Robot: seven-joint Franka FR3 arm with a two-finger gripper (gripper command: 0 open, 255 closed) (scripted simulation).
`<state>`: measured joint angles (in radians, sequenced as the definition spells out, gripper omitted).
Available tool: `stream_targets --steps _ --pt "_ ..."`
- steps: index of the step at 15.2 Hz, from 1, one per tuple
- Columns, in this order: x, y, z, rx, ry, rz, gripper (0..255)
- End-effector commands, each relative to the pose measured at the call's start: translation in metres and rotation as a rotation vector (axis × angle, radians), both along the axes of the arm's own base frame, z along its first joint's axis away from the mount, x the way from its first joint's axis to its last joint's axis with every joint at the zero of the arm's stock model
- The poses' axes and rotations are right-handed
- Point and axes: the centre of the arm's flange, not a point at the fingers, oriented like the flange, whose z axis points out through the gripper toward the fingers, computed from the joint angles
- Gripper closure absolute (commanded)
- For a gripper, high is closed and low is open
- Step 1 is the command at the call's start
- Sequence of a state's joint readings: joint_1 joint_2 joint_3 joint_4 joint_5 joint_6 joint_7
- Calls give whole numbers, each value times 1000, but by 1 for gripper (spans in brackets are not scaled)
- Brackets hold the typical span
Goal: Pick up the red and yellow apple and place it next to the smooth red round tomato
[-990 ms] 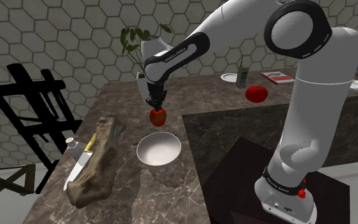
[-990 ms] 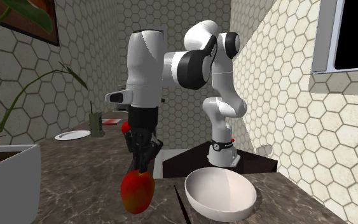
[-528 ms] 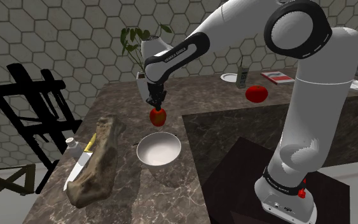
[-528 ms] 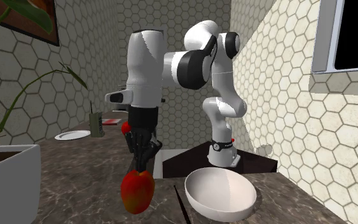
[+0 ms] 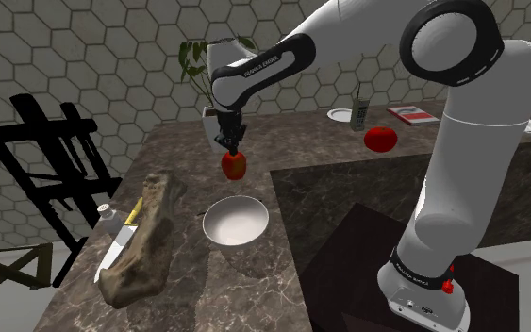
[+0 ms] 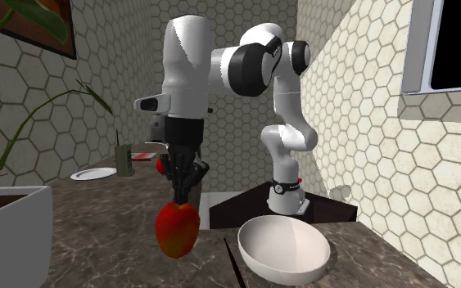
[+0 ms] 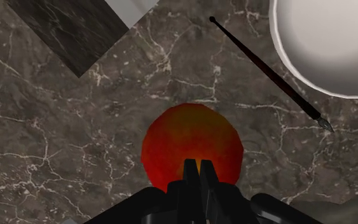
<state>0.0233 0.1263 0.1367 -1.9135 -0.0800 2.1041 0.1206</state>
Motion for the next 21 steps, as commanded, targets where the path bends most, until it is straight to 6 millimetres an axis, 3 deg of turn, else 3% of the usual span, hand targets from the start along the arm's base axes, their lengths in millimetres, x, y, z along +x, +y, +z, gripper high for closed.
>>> stream_targets --steps 1,21 --pt "0 -1 10 0 0 0 255" --pt "0 -1 116 0 0 0 255"
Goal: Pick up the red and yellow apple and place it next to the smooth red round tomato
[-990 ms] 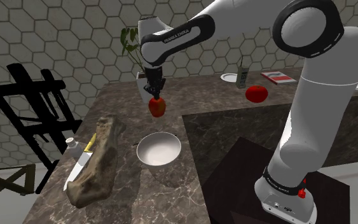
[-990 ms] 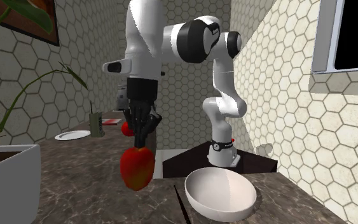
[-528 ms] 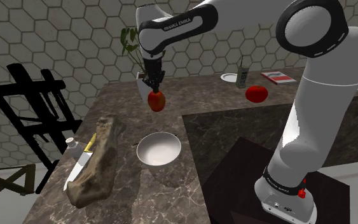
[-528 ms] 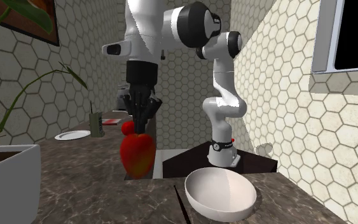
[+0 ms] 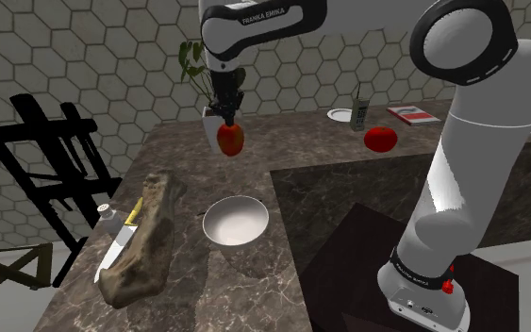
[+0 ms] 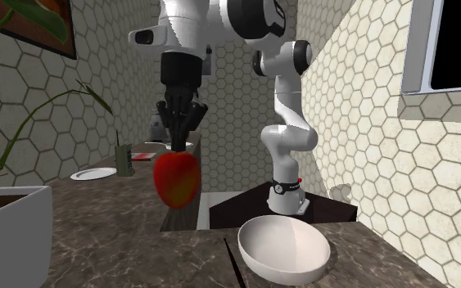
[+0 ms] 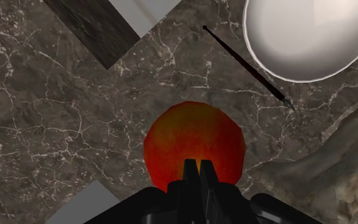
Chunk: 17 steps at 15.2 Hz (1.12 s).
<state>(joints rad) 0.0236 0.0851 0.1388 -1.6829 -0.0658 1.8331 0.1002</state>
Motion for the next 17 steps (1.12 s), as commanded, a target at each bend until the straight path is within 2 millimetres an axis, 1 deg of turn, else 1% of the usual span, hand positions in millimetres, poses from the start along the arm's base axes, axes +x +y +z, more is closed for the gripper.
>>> stream_targets --steps 1,7,17 --pt "0 0 10 0 0 0 255" --pt "0 0 40 0 0 0 255" --pt "-50 -122 41 0 0 0 255"
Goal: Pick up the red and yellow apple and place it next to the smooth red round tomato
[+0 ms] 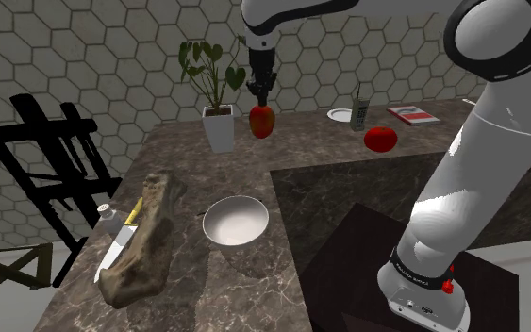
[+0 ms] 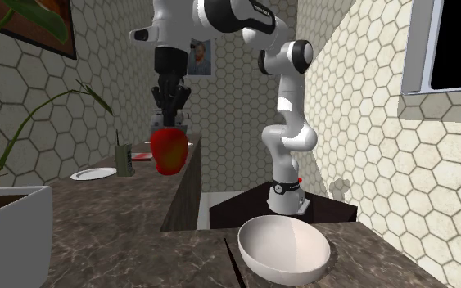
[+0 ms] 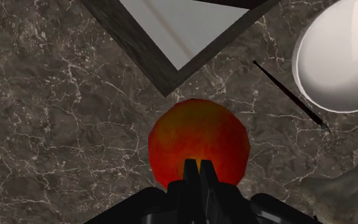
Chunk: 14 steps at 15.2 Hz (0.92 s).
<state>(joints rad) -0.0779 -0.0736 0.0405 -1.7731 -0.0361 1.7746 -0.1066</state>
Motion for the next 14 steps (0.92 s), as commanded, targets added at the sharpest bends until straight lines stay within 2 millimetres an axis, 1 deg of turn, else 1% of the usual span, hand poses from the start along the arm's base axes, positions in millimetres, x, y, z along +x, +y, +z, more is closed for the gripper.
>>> stream_targets --steps 1,14 --pt "-11 -23 0 0 0 1 255" --pt "-76 -182 1 0 0 1 255"
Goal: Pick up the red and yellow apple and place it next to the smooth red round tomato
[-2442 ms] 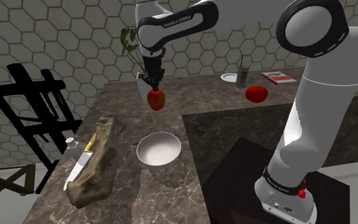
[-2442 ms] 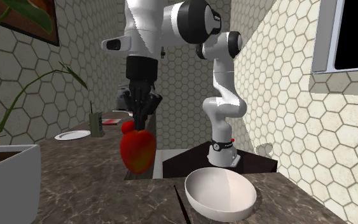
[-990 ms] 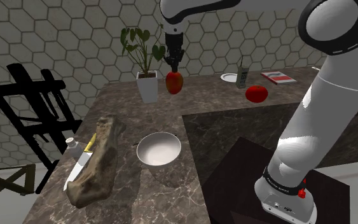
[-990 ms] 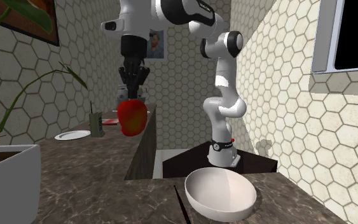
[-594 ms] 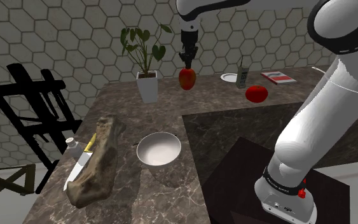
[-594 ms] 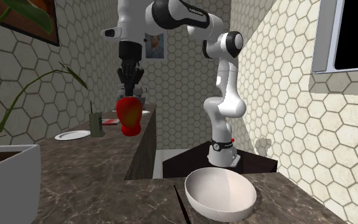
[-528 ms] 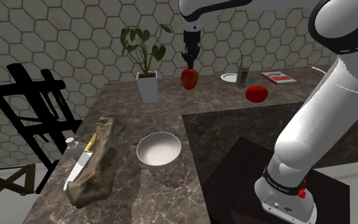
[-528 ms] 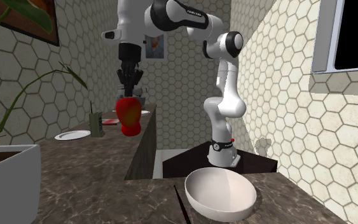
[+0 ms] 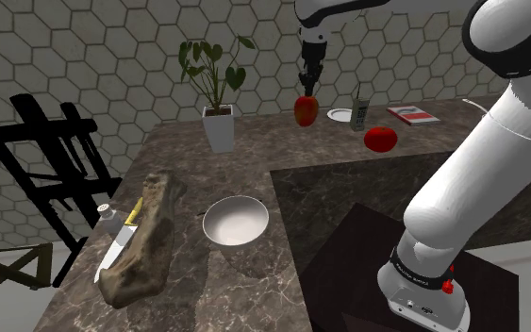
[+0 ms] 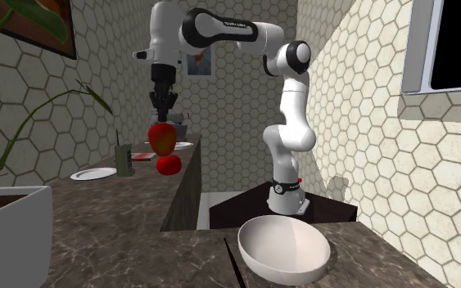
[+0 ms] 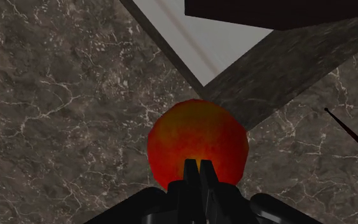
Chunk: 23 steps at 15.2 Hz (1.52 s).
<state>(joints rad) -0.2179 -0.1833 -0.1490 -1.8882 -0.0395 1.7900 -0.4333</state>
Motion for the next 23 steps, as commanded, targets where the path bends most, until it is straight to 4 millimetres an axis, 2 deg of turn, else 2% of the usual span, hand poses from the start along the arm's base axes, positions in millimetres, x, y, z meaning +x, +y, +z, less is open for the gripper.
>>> stream_targets --steps 1,19,20,23 --pt "-11 -25 -1 0 0 2 255" --pt "-101 -245 0 0 0 2 255" --pt "-104 -252 0 0 0 2 255" --pt "-104 -252 -16 0 0 2 255"
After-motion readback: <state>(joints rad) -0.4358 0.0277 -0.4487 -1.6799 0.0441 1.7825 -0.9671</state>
